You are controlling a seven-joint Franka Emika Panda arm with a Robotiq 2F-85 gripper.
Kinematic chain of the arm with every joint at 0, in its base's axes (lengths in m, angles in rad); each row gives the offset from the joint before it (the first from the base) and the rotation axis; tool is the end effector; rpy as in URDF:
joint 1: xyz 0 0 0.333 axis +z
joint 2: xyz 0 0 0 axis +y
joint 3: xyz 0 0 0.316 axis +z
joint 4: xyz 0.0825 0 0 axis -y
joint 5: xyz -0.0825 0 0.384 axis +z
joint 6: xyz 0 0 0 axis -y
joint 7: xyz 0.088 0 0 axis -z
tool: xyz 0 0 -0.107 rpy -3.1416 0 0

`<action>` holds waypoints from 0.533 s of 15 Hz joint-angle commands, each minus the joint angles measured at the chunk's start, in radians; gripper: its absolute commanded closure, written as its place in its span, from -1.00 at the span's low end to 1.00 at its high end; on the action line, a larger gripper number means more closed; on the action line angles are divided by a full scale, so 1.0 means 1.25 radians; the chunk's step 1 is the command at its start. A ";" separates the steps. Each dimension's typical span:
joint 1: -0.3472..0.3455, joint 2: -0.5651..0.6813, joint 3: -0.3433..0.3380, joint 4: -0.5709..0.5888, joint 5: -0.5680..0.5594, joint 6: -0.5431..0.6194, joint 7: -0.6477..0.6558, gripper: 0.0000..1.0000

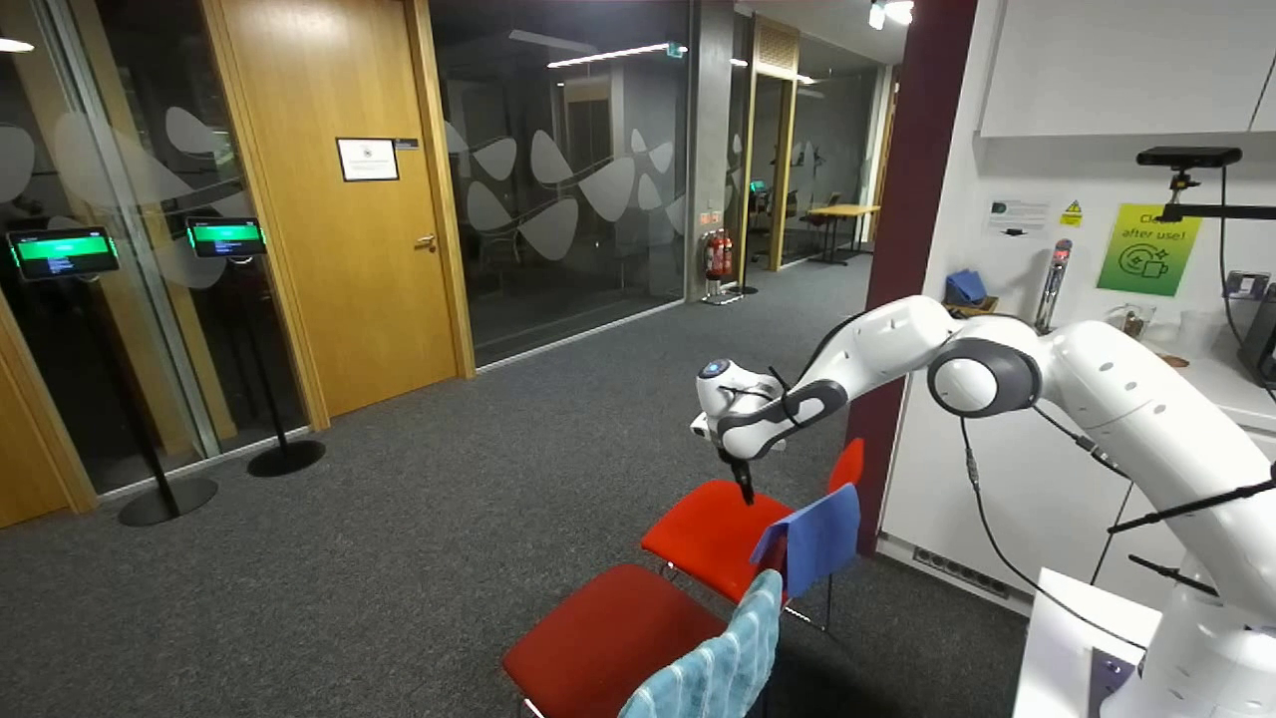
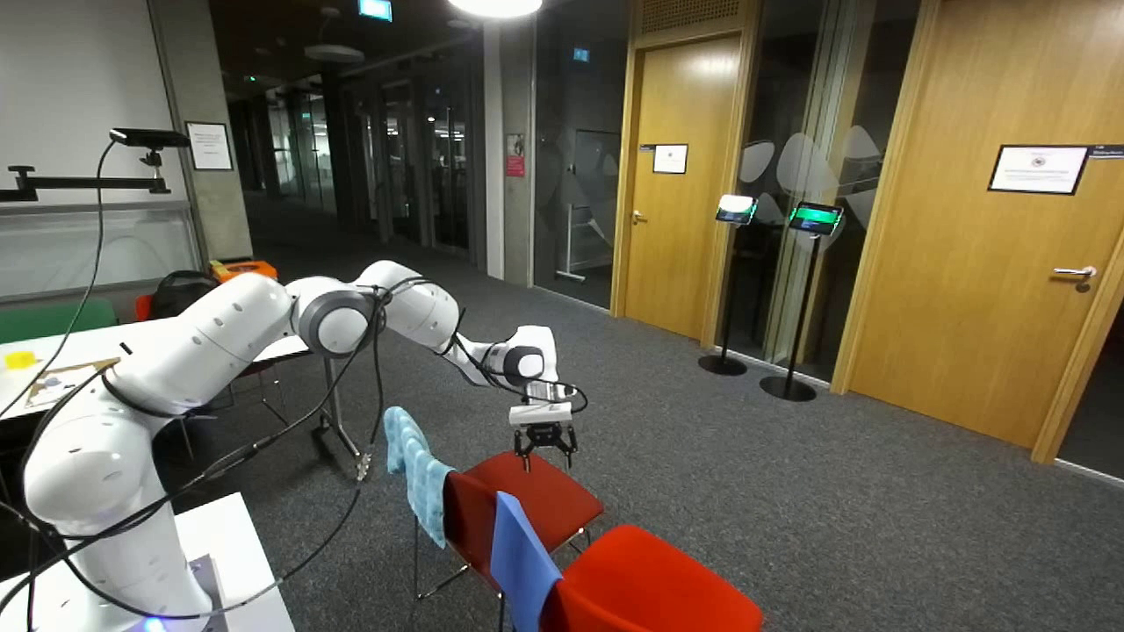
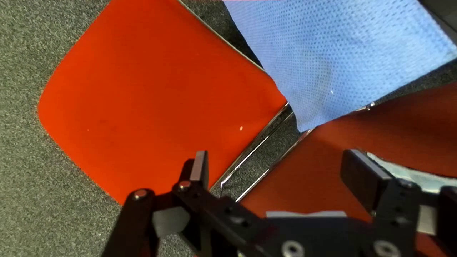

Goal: Fix the blue cloth on the back of the chair

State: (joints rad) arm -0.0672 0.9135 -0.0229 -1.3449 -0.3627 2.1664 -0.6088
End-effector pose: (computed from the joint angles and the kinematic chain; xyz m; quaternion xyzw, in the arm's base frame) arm 0.7253 -0.0760 0.1685 0.9192 0.3597 -0.0953 0.1288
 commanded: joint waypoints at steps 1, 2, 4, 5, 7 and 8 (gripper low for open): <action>-0.033 -0.089 0.035 -0.110 0.040 0.074 -0.013 -1.00; -0.041 -0.100 0.045 -0.128 0.054 0.092 -0.022 -1.00; -0.054 -0.134 0.059 -0.181 0.066 0.140 -0.039 -1.00; -0.059 -0.147 0.063 -0.204 0.073 0.160 -0.042 -1.00; -0.073 -0.181 0.073 -0.258 0.096 0.204 -0.041 -1.00; -0.079 -0.199 0.076 -0.288 0.105 0.226 -0.038 -1.00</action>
State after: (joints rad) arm -0.1230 0.7833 0.0423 -1.5352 -0.2744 2.3573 -0.6266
